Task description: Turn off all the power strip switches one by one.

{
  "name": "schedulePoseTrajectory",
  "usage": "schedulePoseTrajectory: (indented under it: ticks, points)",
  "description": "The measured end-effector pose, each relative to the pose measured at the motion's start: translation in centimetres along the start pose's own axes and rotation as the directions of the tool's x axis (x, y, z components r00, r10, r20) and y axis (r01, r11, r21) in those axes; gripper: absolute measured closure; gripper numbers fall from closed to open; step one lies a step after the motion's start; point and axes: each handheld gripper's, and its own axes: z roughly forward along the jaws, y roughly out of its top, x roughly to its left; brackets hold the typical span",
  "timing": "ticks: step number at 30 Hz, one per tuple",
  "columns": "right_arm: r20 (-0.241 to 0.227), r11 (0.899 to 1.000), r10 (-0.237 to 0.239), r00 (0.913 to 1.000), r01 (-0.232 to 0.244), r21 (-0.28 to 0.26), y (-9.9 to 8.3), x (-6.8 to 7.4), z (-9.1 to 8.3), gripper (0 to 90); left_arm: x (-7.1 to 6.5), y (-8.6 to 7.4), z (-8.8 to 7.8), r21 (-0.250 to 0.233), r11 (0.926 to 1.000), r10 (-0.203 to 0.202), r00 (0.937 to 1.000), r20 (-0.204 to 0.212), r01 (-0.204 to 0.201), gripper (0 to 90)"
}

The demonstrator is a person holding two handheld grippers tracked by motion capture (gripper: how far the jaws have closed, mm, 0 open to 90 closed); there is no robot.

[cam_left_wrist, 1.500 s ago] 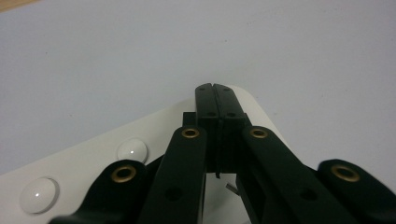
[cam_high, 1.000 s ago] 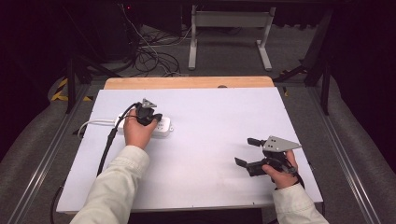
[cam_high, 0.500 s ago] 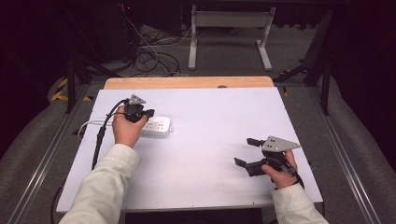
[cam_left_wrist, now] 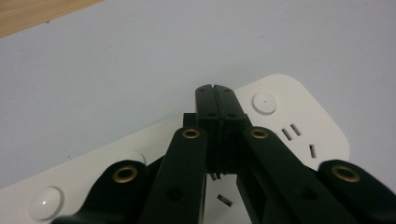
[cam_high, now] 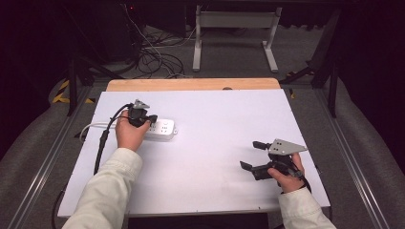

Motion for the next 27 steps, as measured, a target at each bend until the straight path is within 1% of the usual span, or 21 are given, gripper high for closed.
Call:
schedulePoseTrajectory:
  ticks: [1,3,4,6,7,9,13,14,15,17,21,24,27]
  points:
    - [0.000,1.000,0.001,1.0000,-0.001,0.000,0.00,0.00,0.00,10.1,-0.07,-0.03,0.06,0.004,1.0000,-0.006,1.0000,0.004,0.006,90.0]
    - [0.000,1.000,0.003,1.0000,-0.003,0.002,-0.01,0.00,0.02,10.1,-0.10,-0.05,0.15,0.005,1.0000,-0.008,1.0000,0.000,0.008,90.0]
    - [-0.001,1.000,0.001,1.0000,-0.001,0.002,-0.01,0.00,0.03,10.1,-0.04,-0.03,0.12,0.009,1.0000,0.001,0.9999,-0.010,-0.001,90.0]
    - [-0.001,1.000,0.002,1.0000,-0.002,0.002,-0.01,-0.01,0.02,10.1,-0.03,-0.08,0.19,0.010,0.9999,-0.012,0.9999,-0.003,0.012,90.0]
    - [-0.001,1.000,0.002,1.0000,-0.002,0.002,-0.01,-0.01,0.01,10.1,0.07,-0.08,0.20,0.011,0.9999,-0.004,0.9999,-0.011,0.004,90.0]
    - [-0.002,1.000,0.003,1.0000,-0.003,0.000,-0.03,-0.03,0.00,10.1,0.17,-0.17,0.19,0.010,0.9998,-0.016,0.9999,-0.003,0.016,90.0]
    - [-0.001,1.000,0.001,1.0000,-0.001,0.002,-0.02,-0.01,0.00,10.1,0.34,-0.22,0.14,0.009,0.9999,-0.012,0.9999,-0.005,0.012,90.0]
    - [-0.002,1.000,0.000,1.0000,0.000,0.002,-0.03,-0.02,0.02,10.1,0.30,-0.26,0.17,0.007,0.9998,-0.017,0.9999,-0.003,0.017,90.0]
    - [-0.001,1.000,-0.001,1.0000,0.001,0.004,-0.03,-0.02,0.02,10.1,0.35,-0.28,0.20,0.005,0.9999,-0.009,0.9999,-0.006,0.009,90.0]
    - [-0.001,1.000,-0.001,1.0000,0.001,0.004,-0.03,-0.02,0.03,10.1,0.33,-0.36,0.28,0.005,0.9998,-0.019,0.9998,-0.001,0.019,90.0]
    - [-0.003,1.000,-0.002,1.0000,0.002,0.005,-0.04,0.00,0.05,10.1,0.35,-0.42,0.33,0.011,0.9998,-0.017,0.9999,-0.003,0.017,90.0]
    - [-0.002,1.000,-0.003,1.0000,0.003,0.006,-0.05,0.01,0.07,10.1,0.30,-0.50,0.40,0.003,1.0000,-0.007,0.9999,-0.009,0.007,90.0]
    - [-0.002,1.000,-0.004,1.0000,0.004,0.006,-0.06,0.03,0.09,10.1,0.32,-0.55,0.44,-0.003,0.9999,-0.013,0.9999,-0.008,0.013,90.0]
